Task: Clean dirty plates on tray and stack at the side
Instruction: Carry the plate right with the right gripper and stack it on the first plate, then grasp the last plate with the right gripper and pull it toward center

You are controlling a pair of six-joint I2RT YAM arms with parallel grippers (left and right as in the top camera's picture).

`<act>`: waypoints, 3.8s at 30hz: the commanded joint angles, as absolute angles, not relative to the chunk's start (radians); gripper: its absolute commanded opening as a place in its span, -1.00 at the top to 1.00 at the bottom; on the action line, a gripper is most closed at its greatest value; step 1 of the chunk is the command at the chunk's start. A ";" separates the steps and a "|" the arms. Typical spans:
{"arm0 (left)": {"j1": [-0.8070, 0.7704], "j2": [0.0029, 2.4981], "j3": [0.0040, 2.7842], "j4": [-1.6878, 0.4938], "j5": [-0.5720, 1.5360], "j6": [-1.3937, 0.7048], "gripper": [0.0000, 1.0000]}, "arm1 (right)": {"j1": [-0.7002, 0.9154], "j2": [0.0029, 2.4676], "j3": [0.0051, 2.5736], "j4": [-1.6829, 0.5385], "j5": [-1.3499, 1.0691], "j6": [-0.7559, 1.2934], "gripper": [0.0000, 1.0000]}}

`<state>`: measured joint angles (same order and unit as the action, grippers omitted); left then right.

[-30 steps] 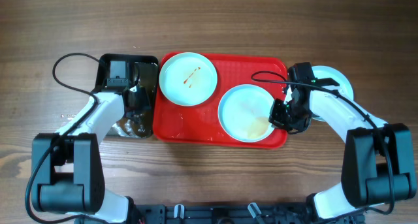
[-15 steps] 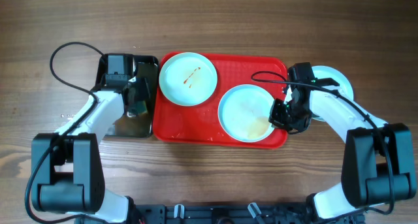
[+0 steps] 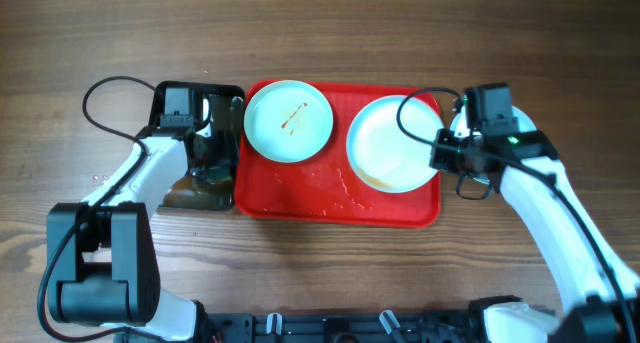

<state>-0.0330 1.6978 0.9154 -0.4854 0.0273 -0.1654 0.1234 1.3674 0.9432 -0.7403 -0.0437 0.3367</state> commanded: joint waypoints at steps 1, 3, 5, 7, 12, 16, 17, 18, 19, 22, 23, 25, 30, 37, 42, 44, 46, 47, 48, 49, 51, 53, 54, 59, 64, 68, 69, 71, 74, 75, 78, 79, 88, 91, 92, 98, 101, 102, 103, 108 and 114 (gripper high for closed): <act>-0.041 1.707 0.911 -0.487 0.074 -0.165 -0.76 | 0.121 1.270 0.969 -0.738 0.164 0.216 0.91; -0.041 1.707 0.911 -0.487 0.074 -0.165 -0.91 | 0.130 1.258 0.969 -0.740 0.258 0.183 0.92; -0.041 1.707 0.911 -0.485 0.075 -0.165 -0.93 | 0.157 1.259 0.969 -0.738 0.336 0.181 0.91; -0.041 1.707 0.911 -0.484 0.075 -0.165 -1.00 | 0.245 1.258 0.969 -0.724 0.485 0.160 0.91; -0.041 1.707 0.911 -0.484 0.075 -0.165 -1.00 | 0.517 1.259 0.969 -0.699 0.897 0.144 0.91; -0.041 1.707 0.911 -0.484 0.075 -0.165 -1.00 | 0.651 1.259 0.969 -0.605 1.097 0.037 0.91; -0.041 1.707 0.911 -0.484 0.075 -0.165 -1.00 | 0.661 1.259 0.969 -0.567 1.121 -0.005 0.91; -0.041 1.707 0.911 -0.484 0.075 -0.165 -1.00 | 0.662 1.258 0.969 -0.539 1.123 -0.035 0.91; -0.041 1.707 0.911 -0.484 0.075 -0.165 -1.00 | 0.662 1.259 0.969 -0.520 1.123 -0.056 0.91; -0.041 1.707 0.911 -0.484 0.075 -0.165 -1.00 | 0.662 1.259 0.969 -0.496 1.123 -0.045 0.91; -0.041 1.707 0.911 -0.484 0.075 -0.165 -1.00 | 0.655 1.259 0.968 -0.499 1.108 0.019 0.91; -0.041 1.707 0.911 -0.484 0.075 -0.165 -1.00 | 0.615 1.261 0.966 -0.503 0.982 0.097 0.91; -0.041 1.707 0.911 -0.484 0.075 -0.165 -1.00 | 0.381 1.264 0.966 -0.532 0.662 0.376 0.91; -0.041 1.707 0.911 -0.489 0.075 -0.165 -1.00 | -0.138 1.325 0.966 -0.593 0.296 0.523 0.91; -0.041 1.708 0.911 -0.489 0.075 -0.165 -1.00 | -0.255 1.482 0.966 -0.609 0.210 0.517 0.91; -0.041 1.707 0.911 -0.488 0.075 -0.165 -1.00 | -0.255 1.511 0.966 -0.632 0.207 0.516 0.91; -0.041 1.707 0.911 -0.488 0.075 -0.165 -1.00 | -0.255 1.507 0.968 -0.614 0.115 0.495 0.14; -0.041 1.707 0.911 -0.488 0.075 -0.165 -1.00 | -0.255 1.498 0.973 -0.613 0.038 0.450 0.10; -0.041 1.707 0.911 -0.488 0.075 -0.165 -1.00 | -0.255 1.493 0.976 -0.613 0.004 0.443 0.08; -0.041 1.707 0.911 -0.488 0.075 -0.165 -1.00 | -0.255 1.485 0.982 -0.613 -0.043 0.437 0.07; -0.041 1.708 0.911 -0.488 0.075 -0.165 -1.00 | -0.251 1.460 1.015 -0.606 -0.236 0.361 0.00; -0.041 1.707 0.911 -0.488 0.075 -0.165 -0.99 | -0.211 1.427 1.057 -0.612 -0.388 0.282 0.00; -0.041 1.707 0.911 -0.488 0.075 -0.165 -1.00 | -0.164 1.412 1.084 -0.627 -0.413 0.257 -0.01; -0.041 1.707 0.911 -0.488 0.075 -0.165 -1.00 | 0.147 1.417 1.229 -0.705 -0.300 0.245 -0.12; -0.041 1.707 0.911 -0.488 0.075 -0.165 -1.00 | 0.335 1.559 1.252 -0.518 -0.286 0.434 -0.14; -0.041 1.707 0.911 -0.488 0.075 -0.165 -1.00 | 0.444 1.798 1.252 -0.439 -0.289 0.537 -0.09; -0.041 1.708 0.911 -0.488 0.075 -0.165 -0.99 | 0.462 1.852 1.252 -0.426 -0.288 0.561 -0.04; -0.041 1.707 0.911 -0.487 0.075 -0.165 -1.00 | 0.477 1.920 1.252 -0.410 -0.285 0.603 0.05; -0.041 1.708 0.911 -0.487 0.075 -0.165 -1.00 | 0.479 1.975 1.252 -0.394 -0.285 0.660 0.06; -0.041 1.708 0.911 -0.487 0.075 -0.165 -1.00 | 0.480 1.990 1.252 -0.392 -0.286 0.673 0.07; -0.041 1.708 0.911 -0.488 0.075 -0.165 -1.00 | 0.490 2.017 1.251 -0.398 -0.295 0.685 0.11; -0.041 1.708 0.911 -0.488 0.075 -0.165 -1.00 | 0.500 2.020 1.251 -0.413 -0.281 0.685 0.28; -0.041 1.708 0.911 -0.488 0.075 -0.165 -1.00 | 0.509 2.019 1.251 -0.713 -0.198 0.751 0.91; -0.041 1.707 0.911 -0.486 0.075 -0.165 -1.00 | 0.509 2.019 1.251 -0.781 -0.144 0.709 0.91; -0.041 1.707 0.911 -0.479 0.075 -0.165 -1.00 | 0.509 2.019 1.251 -0.781 -0.141 0.706 0.92; -0.041 1.672 0.911 -0.393 0.075 -0.165 -0.99 | 0.509 2.019 1.251 -0.780 -0.142 0.682 0.91; -0.042 1.672 0.884 -0.422 0.081 -0.165 -0.41 | 0.509 2.019 1.251 -0.780 -0.142 0.682 0.91; -0.042 1.673 0.861 -0.422 0.100 -0.165 -0.25 | 0.509 2.019 1.251 -0.780 -0.142 0.681 0.91; -0.042 1.673 0.841 -0.418 0.105 -0.165 -0.24 | 0.509 2.019 1.251 -0.781 -0.142 0.681 0.91; -0.042 1.673 0.803 -0.419 0.105 -0.165 0.92 | 0.509 2.019 1.251 -0.788 -0.144 0.681 0.91; -0.042 1.591 0.818 -0.422 0.104 -0.164 0.92 | 0.509 2.020 1.251 -0.791 -0.150 0.679 0.91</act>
